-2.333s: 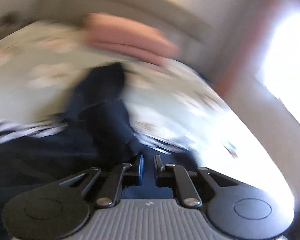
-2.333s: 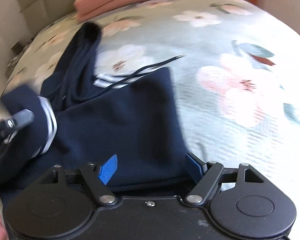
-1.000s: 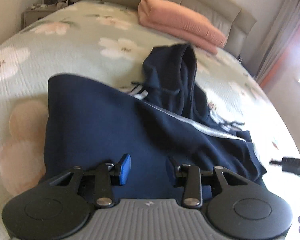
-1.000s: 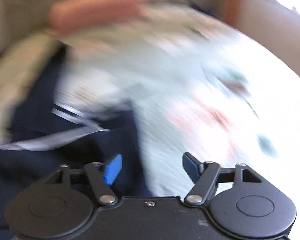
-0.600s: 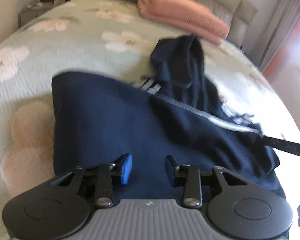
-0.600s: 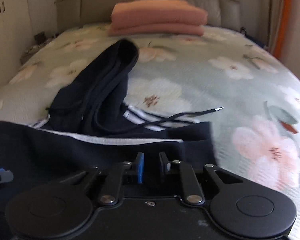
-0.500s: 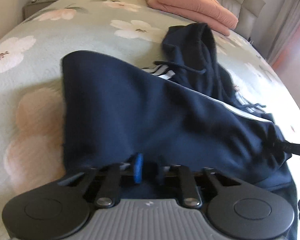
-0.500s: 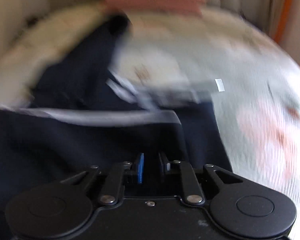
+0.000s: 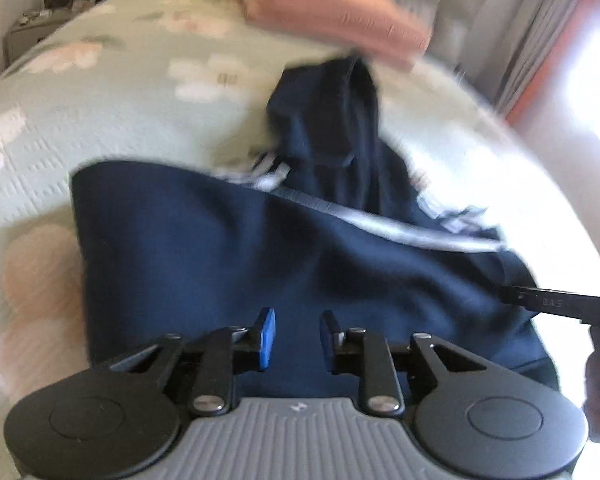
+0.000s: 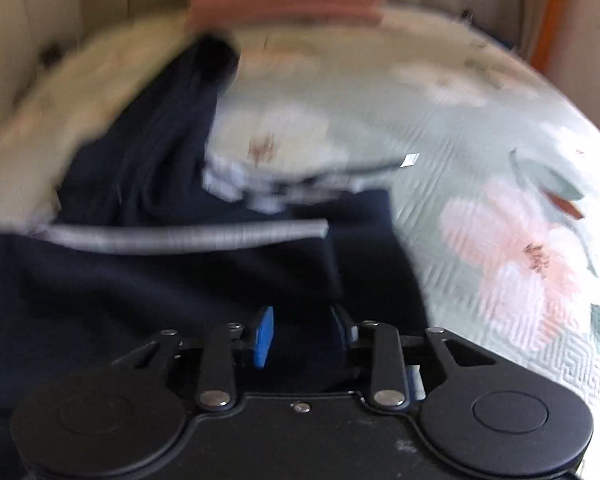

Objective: Fold large clothes

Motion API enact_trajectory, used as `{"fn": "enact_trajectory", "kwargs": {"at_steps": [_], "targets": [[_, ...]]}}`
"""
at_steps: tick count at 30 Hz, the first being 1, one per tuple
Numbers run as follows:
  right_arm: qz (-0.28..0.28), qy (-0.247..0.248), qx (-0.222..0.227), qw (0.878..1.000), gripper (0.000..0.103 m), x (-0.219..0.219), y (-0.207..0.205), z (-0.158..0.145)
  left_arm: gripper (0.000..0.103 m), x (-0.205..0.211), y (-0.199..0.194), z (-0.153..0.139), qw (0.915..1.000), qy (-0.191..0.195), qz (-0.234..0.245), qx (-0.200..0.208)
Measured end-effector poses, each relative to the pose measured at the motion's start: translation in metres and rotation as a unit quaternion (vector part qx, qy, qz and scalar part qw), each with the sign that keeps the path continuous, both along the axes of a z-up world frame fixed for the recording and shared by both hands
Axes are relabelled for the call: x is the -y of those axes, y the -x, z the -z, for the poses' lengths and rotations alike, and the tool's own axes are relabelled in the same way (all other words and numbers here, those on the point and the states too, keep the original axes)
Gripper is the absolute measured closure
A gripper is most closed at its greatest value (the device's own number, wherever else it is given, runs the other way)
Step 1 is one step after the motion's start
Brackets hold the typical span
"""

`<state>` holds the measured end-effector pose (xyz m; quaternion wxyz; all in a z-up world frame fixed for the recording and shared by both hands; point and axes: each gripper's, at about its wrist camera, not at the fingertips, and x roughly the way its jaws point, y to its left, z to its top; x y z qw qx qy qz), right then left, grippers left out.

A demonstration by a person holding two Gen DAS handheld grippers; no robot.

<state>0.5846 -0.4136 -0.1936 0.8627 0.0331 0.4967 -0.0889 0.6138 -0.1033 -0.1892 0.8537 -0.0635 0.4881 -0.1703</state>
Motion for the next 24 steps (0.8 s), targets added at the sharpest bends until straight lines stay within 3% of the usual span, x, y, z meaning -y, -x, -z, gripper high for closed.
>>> {"fn": "enact_trajectory", "kwargs": {"at_steps": [1,3,7,10,13,19,20,21,24], "targets": [[0.001,-0.001,-0.03,1.0,0.066,0.0,-0.009,0.009,0.085,0.004,-0.005,0.009,0.9994,-0.031,-0.006,-0.017],[0.003,-0.026,-0.015,1.0,0.066,0.006,-0.016,-0.002,0.086,0.005,-0.004,0.007,0.9992,-0.039,0.001,-0.002],[-0.044,-0.039,0.082,0.995,0.063,0.006,-0.054,-0.043,0.079,0.003,-0.003,-0.009,0.999,0.036,0.006,0.025],[-0.06,-0.081,0.136,0.986,0.061,0.006,-0.116,-0.052,0.079,0.015,-0.016,-0.013,0.9981,0.034,0.013,0.049],[-0.049,-0.106,0.181,0.976,0.05,0.007,-0.172,-0.048,0.078,0.033,-0.034,-0.014,0.9972,0.006,0.03,0.069],[-0.003,-0.131,0.185,0.974,0.049,0.014,-0.27,-0.02,0.069,0.034,-0.055,-0.009,0.9953,-0.015,0.049,0.082],[0.0,-0.141,0.182,0.973,0.041,0.015,-0.282,-0.016,0.067,0.03,-0.056,-0.007,0.9954,-0.018,0.045,0.082],[-0.001,-0.151,0.176,0.973,0.026,0.018,-0.293,-0.01,0.067,0.027,-0.056,-0.006,0.9952,-0.027,0.042,0.084],[0.003,-0.158,0.163,0.974,0.024,0.019,-0.32,0.007,0.067,0.015,-0.057,-0.004,0.9961,-0.025,0.026,0.081]]}}
